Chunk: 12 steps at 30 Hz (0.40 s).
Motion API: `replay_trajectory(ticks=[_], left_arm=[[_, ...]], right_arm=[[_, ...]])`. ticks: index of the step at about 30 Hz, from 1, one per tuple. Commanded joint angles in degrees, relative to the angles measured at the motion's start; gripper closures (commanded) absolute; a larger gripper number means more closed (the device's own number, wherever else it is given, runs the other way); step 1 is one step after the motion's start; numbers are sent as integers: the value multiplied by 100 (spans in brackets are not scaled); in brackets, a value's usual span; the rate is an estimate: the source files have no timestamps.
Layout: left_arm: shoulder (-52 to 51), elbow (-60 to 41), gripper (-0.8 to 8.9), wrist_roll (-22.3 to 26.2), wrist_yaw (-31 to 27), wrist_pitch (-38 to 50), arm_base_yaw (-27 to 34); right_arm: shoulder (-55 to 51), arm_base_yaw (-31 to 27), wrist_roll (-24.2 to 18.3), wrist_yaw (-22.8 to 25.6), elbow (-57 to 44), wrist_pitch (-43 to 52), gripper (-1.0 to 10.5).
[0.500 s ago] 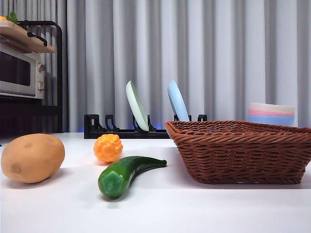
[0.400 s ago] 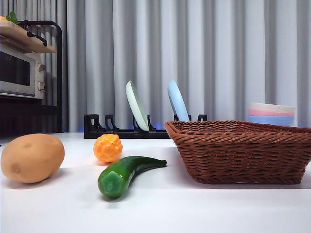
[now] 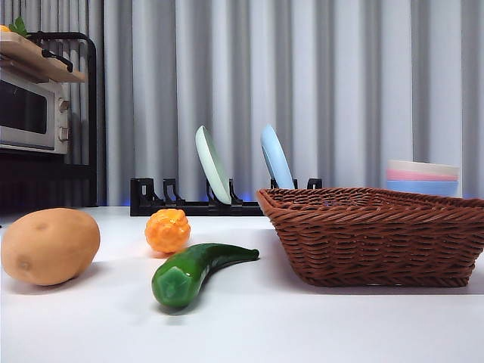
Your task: Pick up the basket,pick up the corn from the table,pick up the potato from the table,pick up the cucumber from the table,put all items into the basket
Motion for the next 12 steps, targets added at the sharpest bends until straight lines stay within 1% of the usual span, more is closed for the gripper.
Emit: replay_trajectory(ticks=[1, 6, 9, 12], left_arm=[[468, 332, 821, 219, -11, 28, 9], [1554, 1062, 821, 734, 179, 31, 7], [2275, 1532, 821, 938, 457, -15, 7], [3018, 2002, 821, 1043, 879, -118, 7]], right_arm=[[654, 4, -435, -13, 463, 0, 957], [1799, 4, -944, -52, 1338, -7, 956], [2441, 2, -1134, -376, 1862, -107, 956], [3080, 2, -1333, -649, 2441, -466, 956]])
